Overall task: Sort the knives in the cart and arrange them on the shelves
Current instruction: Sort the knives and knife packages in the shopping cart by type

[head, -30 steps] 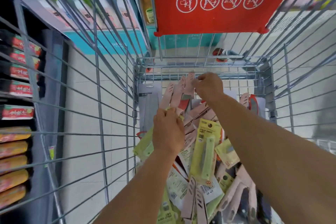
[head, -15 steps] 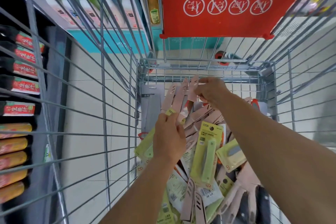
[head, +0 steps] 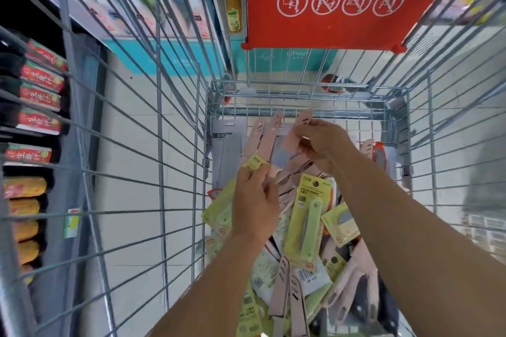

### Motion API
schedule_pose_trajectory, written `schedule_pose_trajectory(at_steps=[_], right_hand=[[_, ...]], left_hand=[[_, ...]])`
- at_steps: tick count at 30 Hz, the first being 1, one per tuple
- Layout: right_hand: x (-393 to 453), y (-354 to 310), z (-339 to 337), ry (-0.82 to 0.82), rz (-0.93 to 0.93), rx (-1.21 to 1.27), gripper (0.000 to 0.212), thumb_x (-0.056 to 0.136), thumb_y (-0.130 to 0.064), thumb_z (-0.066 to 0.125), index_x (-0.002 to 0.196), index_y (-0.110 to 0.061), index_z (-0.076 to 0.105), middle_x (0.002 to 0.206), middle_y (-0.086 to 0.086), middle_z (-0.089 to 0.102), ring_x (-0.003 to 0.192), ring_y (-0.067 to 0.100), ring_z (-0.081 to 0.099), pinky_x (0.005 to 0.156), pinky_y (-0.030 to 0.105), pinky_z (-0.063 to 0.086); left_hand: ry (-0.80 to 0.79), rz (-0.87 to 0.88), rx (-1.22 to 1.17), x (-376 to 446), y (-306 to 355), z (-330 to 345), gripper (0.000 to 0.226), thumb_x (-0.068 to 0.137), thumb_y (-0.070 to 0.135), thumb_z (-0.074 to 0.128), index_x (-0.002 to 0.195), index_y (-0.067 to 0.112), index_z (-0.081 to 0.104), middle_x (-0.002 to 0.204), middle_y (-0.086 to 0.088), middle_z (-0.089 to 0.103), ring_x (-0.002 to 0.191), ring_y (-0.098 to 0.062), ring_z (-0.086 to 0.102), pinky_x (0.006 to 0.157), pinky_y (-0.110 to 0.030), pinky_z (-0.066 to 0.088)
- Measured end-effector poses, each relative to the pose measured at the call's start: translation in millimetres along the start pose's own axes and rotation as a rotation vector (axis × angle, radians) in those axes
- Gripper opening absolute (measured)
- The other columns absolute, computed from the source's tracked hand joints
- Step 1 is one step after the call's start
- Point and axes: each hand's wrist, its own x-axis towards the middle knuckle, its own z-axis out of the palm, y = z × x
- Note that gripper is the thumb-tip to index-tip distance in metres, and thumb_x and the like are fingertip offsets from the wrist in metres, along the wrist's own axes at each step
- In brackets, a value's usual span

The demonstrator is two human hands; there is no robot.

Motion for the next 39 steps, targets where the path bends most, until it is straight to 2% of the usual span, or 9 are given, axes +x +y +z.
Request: schedule_pose_trajectory(at_steps=[6, 10, 16, 20, 24, 28, 31, 34, 39], right_hand=[[-32.4, 9.2, 6.2, -0.098, 0.023, 0.061, 0.012, 0.083, 0.000, 0.066, 0.076, -0.007, 0.059, 0.065, 0.011, 0.064, 0.053, 0.021, 0.056, 0.049, 0.029, 0.039], [-43.4, 8.2, 8.6, -0.112, 0.018, 0.092, 0.013, 0.084, 0.000, 0.065, 0.076, -0.007, 0.058, 0.069, 0.013, 0.063, 0.062, 0.023, 0.051, 0.056, 0.031, 0.037], [-55.8, 8.1, 9.6, -0.109, 0.056, 0.157, 0.006, 0.088, -0.005, 0.063, 0.082, -0.007, 0.061, 0.067, 0.008, 0.066, 0.058, 0.017, 0.058, 0.053, 0.026, 0.047], [-71.9, 17.0, 22.1, -0.219, 0.013, 0.063, 0.008, 0.089, -0.007, 0.060, 0.093, -0.006, 0.067, 0.084, 0.017, 0.067, 0.071, 0.022, 0.060, 0.072, 0.034, 0.049], [-64.0, 0.8, 19.7, -0.076, -0.119, -0.088, 0.012, 0.087, -0.012, 0.060, 0.082, -0.018, 0.069, 0.070, 0.005, 0.071, 0.060, 0.017, 0.063, 0.054, 0.029, 0.053], [-43.9, -14.4, 6.9, 0.042, -0.201, -0.260, 0.014, 0.091, -0.018, 0.055, 0.081, -0.022, 0.064, 0.068, -0.001, 0.069, 0.067, 0.017, 0.064, 0.067, 0.035, 0.052], [-34.2, -9.8, 3.9, 0.051, -0.147, -0.322, 0.016, 0.087, -0.006, 0.058, 0.100, -0.014, 0.063, 0.072, 0.003, 0.065, 0.058, 0.016, 0.060, 0.052, 0.028, 0.048], [-31.1, 3.4, 4.8, 0.070, -0.124, -0.434, 0.022, 0.081, -0.002, 0.058, 0.095, -0.015, 0.067, 0.064, 0.005, 0.064, 0.042, 0.011, 0.054, 0.039, 0.020, 0.041], [-30.0, 26.7, 8.8, 0.090, -0.108, -0.489, 0.018, 0.079, -0.008, 0.059, 0.070, -0.021, 0.067, 0.065, 0.002, 0.064, 0.057, 0.014, 0.057, 0.059, 0.027, 0.049]], left_hand=[[0.022, 0.034, -0.032, -6.0, 7.4, -4.1, 0.037, 0.094, 0.015, 0.053, 0.131, 0.012, 0.055, 0.096, 0.006, 0.038, 0.071, 0.003, 0.046, 0.073, 0.000, 0.033], [-0.025, 0.072, -0.020, -3.5, 12.0, -8.4, 0.039, 0.095, 0.011, 0.049, 0.134, 0.006, 0.051, 0.102, 0.002, 0.038, 0.083, -0.008, 0.048, 0.083, -0.009, 0.034], [-0.043, 0.088, -0.040, -0.1, 16.3, -15.5, 0.035, 0.094, 0.009, 0.051, 0.129, 0.006, 0.054, 0.104, -0.002, 0.040, 0.079, -0.009, 0.048, 0.079, -0.012, 0.039], [0.012, 0.081, -0.087, 11.5, 30.9, -11.4, 0.035, 0.096, 0.012, 0.048, 0.131, 0.011, 0.050, 0.101, -0.001, 0.036, 0.074, -0.001, 0.042, 0.074, -0.010, 0.035], [0.025, 0.090, -0.016, 22.7, 28.9, -14.0, 0.044, 0.095, 0.025, 0.050, 0.138, 0.018, 0.044, 0.108, -0.005, 0.040, 0.096, -0.016, 0.046, 0.083, -0.021, 0.040], [-0.020, -0.139, 0.296, 47.9, 12.7, -16.5, 0.048, 0.093, 0.029, 0.052, 0.138, 0.015, 0.041, 0.126, -0.012, 0.040, 0.116, -0.025, 0.038, 0.095, -0.031, 0.037], [-0.090, -0.199, 0.455, 56.1, 8.5, -9.3, 0.040, 0.092, 0.032, 0.053, 0.127, 0.012, 0.047, 0.125, -0.014, 0.041, 0.114, -0.028, 0.040, 0.094, -0.033, 0.038], [-0.084, -0.270, 0.427, 57.9, 5.2, -2.2, 0.043, 0.090, 0.031, 0.057, 0.124, 0.008, 0.044, 0.124, -0.015, 0.043, 0.112, -0.029, 0.045, 0.090, -0.035, 0.041], [-0.166, -0.307, 0.285, 56.2, -3.3, -2.0, 0.040, 0.082, 0.033, 0.068, 0.112, 0.012, 0.052, 0.107, -0.007, 0.057, 0.098, -0.024, 0.056, 0.078, -0.033, 0.044]])
